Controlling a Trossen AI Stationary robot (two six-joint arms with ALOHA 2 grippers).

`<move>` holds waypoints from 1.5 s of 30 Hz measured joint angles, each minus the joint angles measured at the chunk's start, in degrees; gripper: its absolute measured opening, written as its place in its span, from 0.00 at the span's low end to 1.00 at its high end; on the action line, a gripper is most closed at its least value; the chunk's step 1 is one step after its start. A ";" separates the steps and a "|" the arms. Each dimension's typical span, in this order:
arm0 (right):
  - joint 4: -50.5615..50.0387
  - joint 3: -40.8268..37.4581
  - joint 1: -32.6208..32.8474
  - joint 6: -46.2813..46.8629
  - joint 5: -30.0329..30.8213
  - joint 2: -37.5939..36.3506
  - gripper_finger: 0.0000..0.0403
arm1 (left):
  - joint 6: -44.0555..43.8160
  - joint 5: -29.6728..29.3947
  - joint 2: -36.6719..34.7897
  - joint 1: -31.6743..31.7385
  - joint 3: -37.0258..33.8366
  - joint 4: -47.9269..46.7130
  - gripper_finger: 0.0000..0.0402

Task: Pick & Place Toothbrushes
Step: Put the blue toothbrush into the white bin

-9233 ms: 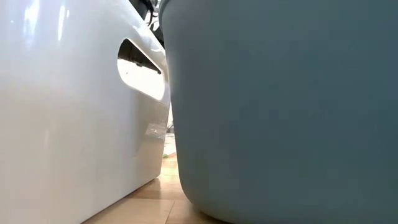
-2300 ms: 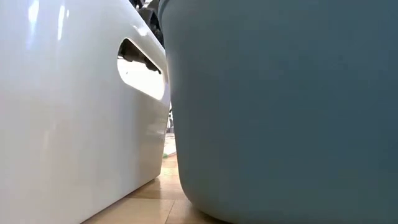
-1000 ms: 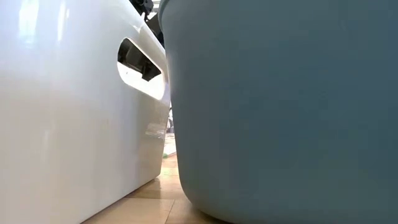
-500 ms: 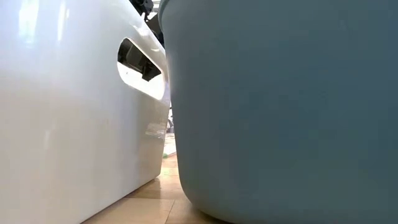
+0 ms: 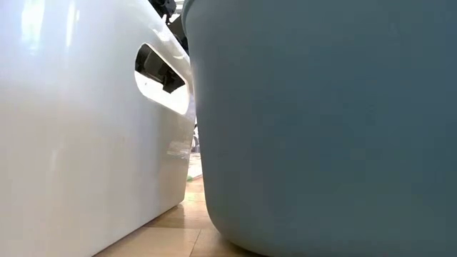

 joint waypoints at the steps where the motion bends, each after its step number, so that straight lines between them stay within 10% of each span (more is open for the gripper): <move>1: 0.01 0.00 0.00 0.00 0.05 0.00 0.01 | 0.00 -0.02 0.00 0.02 0.00 0.00 0.28; 45: 0.72 -0.10 0.00 0.07 1.45 0.01 0.09 | -0.64 -1.40 -0.04 0.57 0.09 -2.21 0.03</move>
